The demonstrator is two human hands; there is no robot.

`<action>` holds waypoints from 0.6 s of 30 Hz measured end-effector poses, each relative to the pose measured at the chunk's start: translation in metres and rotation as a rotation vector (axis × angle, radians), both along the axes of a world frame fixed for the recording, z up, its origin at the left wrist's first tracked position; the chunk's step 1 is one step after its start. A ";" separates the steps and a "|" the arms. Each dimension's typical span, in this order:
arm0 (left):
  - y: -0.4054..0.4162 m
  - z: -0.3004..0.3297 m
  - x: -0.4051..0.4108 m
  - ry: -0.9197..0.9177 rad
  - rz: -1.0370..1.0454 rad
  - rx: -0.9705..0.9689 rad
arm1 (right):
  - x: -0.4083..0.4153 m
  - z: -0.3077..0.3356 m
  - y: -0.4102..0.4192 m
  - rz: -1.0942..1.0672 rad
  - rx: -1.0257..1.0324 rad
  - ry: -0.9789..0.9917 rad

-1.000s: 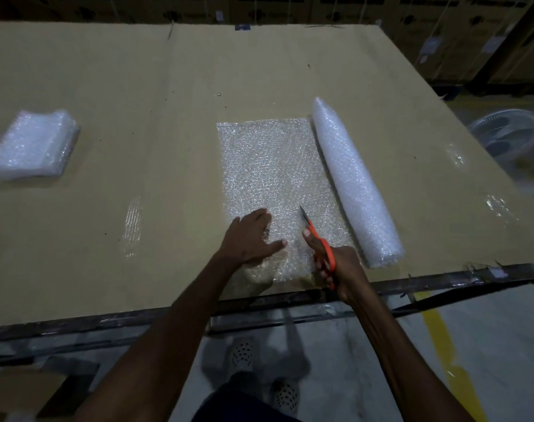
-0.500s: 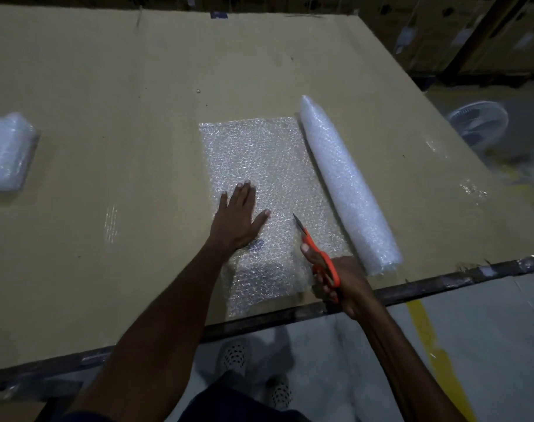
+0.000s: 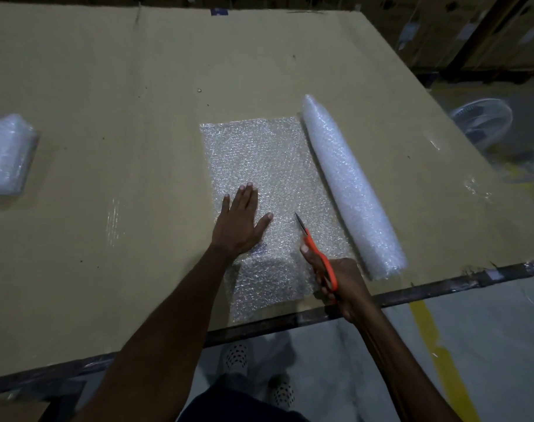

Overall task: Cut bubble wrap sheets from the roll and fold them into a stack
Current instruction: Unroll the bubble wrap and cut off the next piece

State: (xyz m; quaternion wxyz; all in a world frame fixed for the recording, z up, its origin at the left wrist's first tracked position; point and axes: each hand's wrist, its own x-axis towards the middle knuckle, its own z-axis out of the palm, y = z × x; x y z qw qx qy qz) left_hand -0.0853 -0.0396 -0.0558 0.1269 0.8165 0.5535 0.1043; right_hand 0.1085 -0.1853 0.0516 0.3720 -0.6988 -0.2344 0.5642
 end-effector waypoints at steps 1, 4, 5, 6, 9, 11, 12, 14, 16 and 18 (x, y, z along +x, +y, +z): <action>0.000 0.000 0.000 0.000 0.000 0.001 | -0.001 0.002 0.002 0.006 -0.006 -0.009; 0.000 0.001 0.001 -0.006 -0.005 0.000 | -0.003 0.006 0.010 0.010 -0.001 -0.025; 0.000 0.001 0.001 -0.007 -0.006 0.000 | -0.003 0.006 0.012 0.010 0.002 -0.029; 0.000 0.001 0.001 -0.006 -0.005 0.001 | -0.003 0.005 0.013 0.007 0.003 -0.035; 0.000 0.001 0.000 -0.002 0.000 0.012 | -0.002 0.002 0.012 0.014 -0.004 -0.039; -0.001 0.000 0.000 -0.004 0.000 0.016 | -0.002 0.001 0.011 0.017 -0.005 -0.037; -0.001 0.000 0.000 -0.004 0.000 0.019 | -0.003 0.001 0.013 0.013 -0.006 -0.035; 0.000 0.000 0.000 0.000 -0.002 0.018 | -0.005 0.002 0.018 0.002 -0.003 -0.037; 0.000 -0.001 0.000 0.007 -0.003 0.021 | -0.006 0.001 0.025 0.011 0.003 -0.082; -0.001 -0.001 0.000 0.011 0.000 0.027 | -0.007 -0.001 0.028 0.017 -0.001 -0.115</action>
